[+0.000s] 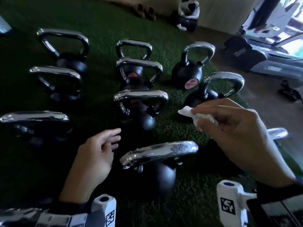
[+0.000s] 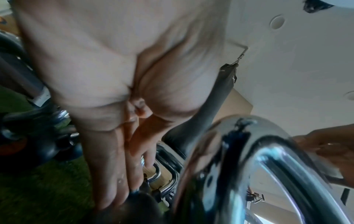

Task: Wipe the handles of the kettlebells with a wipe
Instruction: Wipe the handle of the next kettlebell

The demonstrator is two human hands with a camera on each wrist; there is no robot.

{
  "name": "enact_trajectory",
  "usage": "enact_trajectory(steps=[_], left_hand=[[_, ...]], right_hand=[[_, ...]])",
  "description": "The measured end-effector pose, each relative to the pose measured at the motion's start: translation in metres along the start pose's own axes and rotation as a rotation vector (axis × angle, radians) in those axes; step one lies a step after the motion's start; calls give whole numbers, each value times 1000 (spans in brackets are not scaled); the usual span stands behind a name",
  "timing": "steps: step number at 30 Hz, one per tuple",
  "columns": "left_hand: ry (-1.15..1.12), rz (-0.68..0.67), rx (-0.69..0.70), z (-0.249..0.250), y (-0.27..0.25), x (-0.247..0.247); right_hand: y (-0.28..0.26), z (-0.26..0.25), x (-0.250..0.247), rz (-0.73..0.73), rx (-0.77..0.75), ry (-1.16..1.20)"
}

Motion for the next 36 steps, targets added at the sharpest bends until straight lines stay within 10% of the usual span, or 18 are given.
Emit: enact_trajectory(steps=[15, 27, 36], left_hand=[[101, -177, -154, -9, -60, 48], [195, 13, -56, -12, -67, 59], [188, 84, -134, -20, -66, 61]], right_hand=[[-64, 19, 80, 248, -399, -124], [-75, 43, 80, 367, -332, -159], [-81, 102, 85, 504, 291, 275]])
Point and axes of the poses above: each hand's wrist, its own y-axis towards the middle knuckle, its own x-axis out of the palm, z = x × y, the point moved 2 cm from there along y, towards the middle knuckle, and after that the axes turned 6 degrees about -z, right-handed, at the moved point
